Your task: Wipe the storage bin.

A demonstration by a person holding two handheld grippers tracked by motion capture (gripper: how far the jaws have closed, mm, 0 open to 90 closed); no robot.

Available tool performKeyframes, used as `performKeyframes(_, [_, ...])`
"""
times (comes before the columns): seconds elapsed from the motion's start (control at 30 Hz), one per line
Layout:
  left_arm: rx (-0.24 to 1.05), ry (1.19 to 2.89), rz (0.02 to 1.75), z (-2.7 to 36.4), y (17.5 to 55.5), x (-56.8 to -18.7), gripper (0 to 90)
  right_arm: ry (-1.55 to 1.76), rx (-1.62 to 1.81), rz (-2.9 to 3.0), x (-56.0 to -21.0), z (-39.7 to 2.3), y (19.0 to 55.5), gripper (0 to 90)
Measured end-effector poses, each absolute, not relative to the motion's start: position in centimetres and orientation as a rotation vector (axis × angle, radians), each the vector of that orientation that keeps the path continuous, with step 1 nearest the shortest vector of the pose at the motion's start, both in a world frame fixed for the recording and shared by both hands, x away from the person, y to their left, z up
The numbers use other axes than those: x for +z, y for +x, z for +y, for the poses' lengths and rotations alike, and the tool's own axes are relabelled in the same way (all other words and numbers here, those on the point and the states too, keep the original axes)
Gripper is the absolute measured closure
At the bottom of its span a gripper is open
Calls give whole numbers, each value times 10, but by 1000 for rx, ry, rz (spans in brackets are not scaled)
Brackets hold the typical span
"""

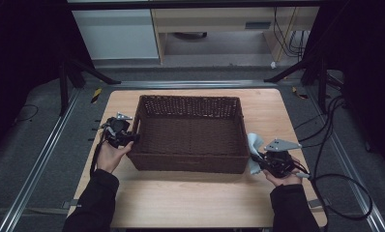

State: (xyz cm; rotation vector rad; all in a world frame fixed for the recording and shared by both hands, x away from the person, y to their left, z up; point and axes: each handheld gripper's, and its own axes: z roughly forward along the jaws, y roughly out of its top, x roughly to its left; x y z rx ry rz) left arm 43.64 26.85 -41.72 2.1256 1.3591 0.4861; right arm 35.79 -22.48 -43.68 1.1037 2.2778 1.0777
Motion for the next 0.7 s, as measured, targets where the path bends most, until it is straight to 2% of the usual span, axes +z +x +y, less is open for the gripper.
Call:
performKeyframes(0.2, [486,2125,1359,268,436,-417,712,1123,1029,2345,-457,-218,355,836])
performKeyframes(0.37, [482,2122,1360,269,436,-417,711,1124,1021,2355,-459,-215,353,836])
performKeyframes(0.7, [468,2117,1363,270,437,-418,708,1061,1118,2254,-427,-224,343,836])
